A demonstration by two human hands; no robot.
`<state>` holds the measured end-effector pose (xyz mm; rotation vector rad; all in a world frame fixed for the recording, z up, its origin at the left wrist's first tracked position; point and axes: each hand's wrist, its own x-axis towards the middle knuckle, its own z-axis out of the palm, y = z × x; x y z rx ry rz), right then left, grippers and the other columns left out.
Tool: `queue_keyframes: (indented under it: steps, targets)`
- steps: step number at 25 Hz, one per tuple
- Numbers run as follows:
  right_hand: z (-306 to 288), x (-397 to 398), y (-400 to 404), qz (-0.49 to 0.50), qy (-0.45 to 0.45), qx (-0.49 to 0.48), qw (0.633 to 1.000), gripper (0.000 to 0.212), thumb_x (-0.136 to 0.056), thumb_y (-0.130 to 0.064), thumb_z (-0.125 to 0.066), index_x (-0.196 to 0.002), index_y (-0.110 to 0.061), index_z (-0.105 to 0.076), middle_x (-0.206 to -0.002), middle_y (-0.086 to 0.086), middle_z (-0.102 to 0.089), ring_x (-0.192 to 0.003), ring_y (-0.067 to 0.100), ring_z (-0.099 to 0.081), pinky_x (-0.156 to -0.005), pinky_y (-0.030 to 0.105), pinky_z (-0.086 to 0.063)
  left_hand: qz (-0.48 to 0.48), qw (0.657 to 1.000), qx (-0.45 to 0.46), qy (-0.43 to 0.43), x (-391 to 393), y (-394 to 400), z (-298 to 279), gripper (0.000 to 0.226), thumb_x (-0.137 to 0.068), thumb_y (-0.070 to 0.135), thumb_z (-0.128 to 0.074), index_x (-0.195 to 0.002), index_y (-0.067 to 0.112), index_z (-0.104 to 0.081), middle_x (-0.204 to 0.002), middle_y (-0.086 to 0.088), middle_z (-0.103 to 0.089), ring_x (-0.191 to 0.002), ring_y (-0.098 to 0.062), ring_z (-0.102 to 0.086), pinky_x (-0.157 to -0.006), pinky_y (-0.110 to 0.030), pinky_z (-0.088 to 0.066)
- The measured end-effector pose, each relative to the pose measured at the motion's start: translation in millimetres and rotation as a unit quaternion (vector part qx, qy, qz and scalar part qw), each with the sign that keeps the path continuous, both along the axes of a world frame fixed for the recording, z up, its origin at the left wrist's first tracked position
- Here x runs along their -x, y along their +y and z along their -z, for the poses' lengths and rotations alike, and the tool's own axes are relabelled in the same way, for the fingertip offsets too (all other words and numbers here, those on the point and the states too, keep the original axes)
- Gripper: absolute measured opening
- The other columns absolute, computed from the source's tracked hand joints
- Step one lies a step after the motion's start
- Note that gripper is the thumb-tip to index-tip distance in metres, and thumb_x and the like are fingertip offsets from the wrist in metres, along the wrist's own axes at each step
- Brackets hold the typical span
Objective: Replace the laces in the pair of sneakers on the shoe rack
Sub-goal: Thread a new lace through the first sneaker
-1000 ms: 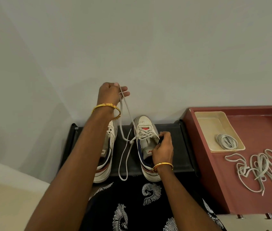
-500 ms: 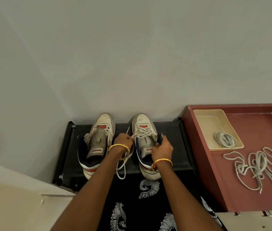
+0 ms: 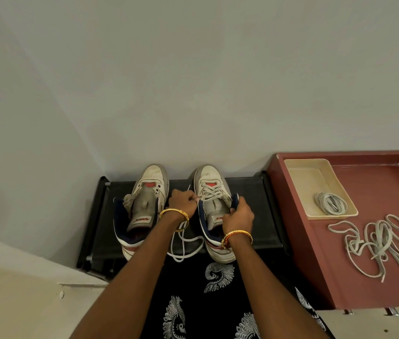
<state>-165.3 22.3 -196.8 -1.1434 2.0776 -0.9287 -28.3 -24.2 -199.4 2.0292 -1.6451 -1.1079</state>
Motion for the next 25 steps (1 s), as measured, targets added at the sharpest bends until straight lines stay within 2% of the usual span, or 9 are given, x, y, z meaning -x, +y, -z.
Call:
queue_keyframes:
  steps: [2,4,8,11,13,16,17,21,25]
  targets:
    - [1,-2,-1,0.002,0.012,-0.005,1.0,0.03,-0.088,0.006,-0.049,-0.116,-0.002,-0.056,-0.114,0.019,-0.059,-0.106,0.034,-0.058,-0.083,0.034,-0.049,-0.023,0.999,0.033,0.023,0,-2,-6,0.01,-0.089,0.017,-0.057,-0.086,0.015,-0.066,-0.111,-0.004,-0.041,-0.106,-0.019,-0.045,-0.103,-0.036,-0.034]
    - [2,-3,-2,0.009,0.013,-0.006,1.0,0.03,-0.087,0.005,-0.049,-0.115,-0.003,-0.056,-0.113,0.019,-0.059,-0.105,0.034,-0.059,-0.082,0.035,-0.049,-0.039,0.996,0.028,0.076,1,-4,-7,0.01,-0.086,0.014,-0.059,-0.081,0.01,-0.066,-0.104,-0.009,-0.051,-0.099,-0.022,-0.051,-0.093,-0.034,-0.04]
    - [2,-1,-1,0.01,0.014,-0.01,1.0,0.031,-0.086,0.007,-0.048,-0.114,-0.003,-0.057,-0.111,0.018,-0.059,-0.103,0.033,-0.058,-0.08,0.032,-0.047,-0.038,0.993,-0.063,0.09,3,-4,-21,0.038,-0.096,0.031,-0.046,-0.105,0.0,-0.066,-0.098,-0.013,-0.062,-0.088,-0.021,-0.052,-0.079,-0.027,-0.037]
    - [1,0,0,0.0,0.008,-0.01,1.0,0.03,-0.085,0.007,-0.049,-0.112,-0.003,-0.057,-0.112,0.018,-0.059,-0.103,0.034,-0.059,-0.082,0.034,-0.049,-0.037,0.993,-0.082,0.081,-5,-9,-32,0.056,-0.097,0.05,-0.031,-0.087,0.009,-0.067,-0.094,-0.01,-0.064,-0.085,-0.023,-0.055,-0.076,-0.029,-0.037]
    - [1,0,1,-0.007,0.001,-0.008,1.0,0.032,-0.083,0.009,-0.049,-0.112,-0.003,-0.057,-0.112,0.018,-0.059,-0.103,0.034,-0.058,-0.083,0.035,-0.048,-0.028,0.986,-0.129,0.097,-5,-8,-38,0.063,-0.097,0.054,-0.024,-0.088,0.01,-0.066,-0.103,-0.011,-0.064,-0.094,-0.023,-0.057,-0.087,-0.032,-0.037]
    - [-2,0,2,-0.013,-0.003,-0.012,1.0,0.032,-0.084,0.009,-0.049,-0.112,-0.003,-0.058,-0.112,0.018,-0.059,-0.103,0.033,-0.058,-0.084,0.035,-0.048,-0.02,0.981,-0.181,0.072,2,3,-41,0.076,-0.095,0.062,-0.015,-0.132,0.006,-0.05,-0.139,-0.016,-0.047,-0.128,-0.028,-0.044,-0.108,-0.036,-0.028]
    - [-3,1,3,-0.015,-0.009,-0.015,1.0,0.03,-0.084,0.008,-0.05,-0.111,-0.003,-0.058,-0.112,0.018,-0.059,-0.103,0.034,-0.058,-0.084,0.035,-0.048,-0.029,0.981,-0.176,0.072,2,8,-43,0.077,-0.094,0.062,-0.015,-0.133,0.006,-0.049,-0.141,-0.016,-0.045,-0.129,-0.029,-0.044,-0.109,-0.036,-0.027]
    - [-13,4,9,-0.008,-0.008,-0.036,0.999,0.023,-0.084,-0.006,-0.058,-0.106,-0.006,-0.057,-0.111,0.015,-0.056,-0.101,0.033,-0.057,-0.085,0.039,-0.047,-0.092,0.975,-0.083,0.182,-11,11,-75,0.071,-0.096,0.058,-0.018,-0.086,0.013,-0.071,-0.11,-0.013,-0.066,-0.112,-0.028,-0.053,-0.105,-0.037,-0.029]
    - [-53,1,21,0.029,-0.085,0.06,0.994,0.011,-0.084,-0.016,-0.062,-0.095,-0.014,-0.061,-0.103,0.005,-0.06,-0.101,0.024,-0.058,-0.086,0.038,-0.047,-0.076,0.967,0.01,0.245,-18,23,-148,0.06,-0.099,0.049,-0.024,-0.091,0.015,-0.073,-0.097,-0.004,-0.069,-0.104,-0.02,-0.054,-0.101,-0.034,-0.023]
